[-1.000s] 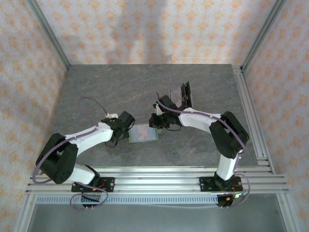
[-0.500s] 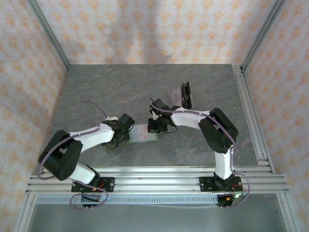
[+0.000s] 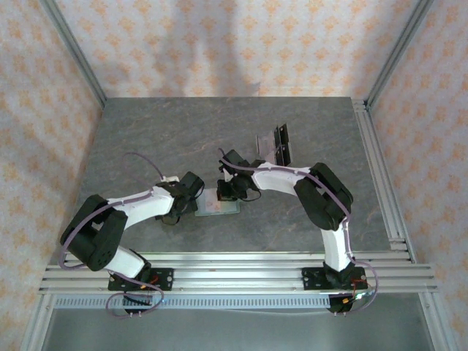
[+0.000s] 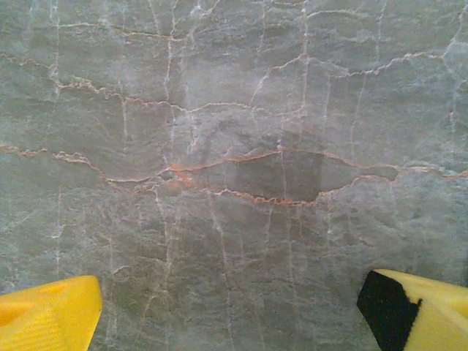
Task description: Put the credit cards into the card holder
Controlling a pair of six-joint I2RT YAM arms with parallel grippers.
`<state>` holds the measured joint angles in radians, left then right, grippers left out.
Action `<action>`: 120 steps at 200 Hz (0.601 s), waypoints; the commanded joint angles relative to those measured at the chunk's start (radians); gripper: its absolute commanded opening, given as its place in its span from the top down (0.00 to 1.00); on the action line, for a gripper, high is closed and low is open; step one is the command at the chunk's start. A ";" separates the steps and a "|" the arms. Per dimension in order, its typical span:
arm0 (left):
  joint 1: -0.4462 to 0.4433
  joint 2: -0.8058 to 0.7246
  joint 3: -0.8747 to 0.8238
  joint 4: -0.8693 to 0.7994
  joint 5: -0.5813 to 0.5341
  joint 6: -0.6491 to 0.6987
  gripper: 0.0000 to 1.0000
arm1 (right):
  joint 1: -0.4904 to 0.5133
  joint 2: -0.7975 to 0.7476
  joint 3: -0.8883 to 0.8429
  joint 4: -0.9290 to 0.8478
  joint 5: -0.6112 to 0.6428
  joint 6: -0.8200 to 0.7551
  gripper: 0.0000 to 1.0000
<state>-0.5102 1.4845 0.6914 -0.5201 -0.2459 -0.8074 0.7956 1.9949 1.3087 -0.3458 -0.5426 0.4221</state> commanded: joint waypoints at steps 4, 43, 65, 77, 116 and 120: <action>0.001 0.043 -0.020 0.044 0.021 0.005 0.05 | 0.010 0.033 0.038 -0.014 -0.008 0.009 1.00; -0.009 0.049 -0.022 0.056 0.028 0.002 0.05 | 0.013 0.062 0.072 -0.003 -0.030 0.025 1.00; -0.018 0.057 -0.020 0.059 0.031 -0.001 0.05 | 0.016 0.079 0.099 -0.001 -0.040 0.032 1.00; -0.023 0.062 -0.016 0.058 0.029 -0.002 0.05 | 0.017 0.085 0.115 -0.003 -0.043 0.033 1.00; -0.031 0.068 -0.007 0.054 0.026 -0.004 0.05 | 0.018 0.094 0.149 -0.013 -0.059 0.031 1.00; -0.033 0.068 -0.006 0.051 0.024 -0.004 0.05 | 0.019 0.090 0.147 -0.014 -0.055 0.028 1.00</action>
<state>-0.5270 1.5021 0.6930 -0.5072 -0.2527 -0.8082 0.8074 2.0735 1.4235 -0.3447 -0.5907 0.4446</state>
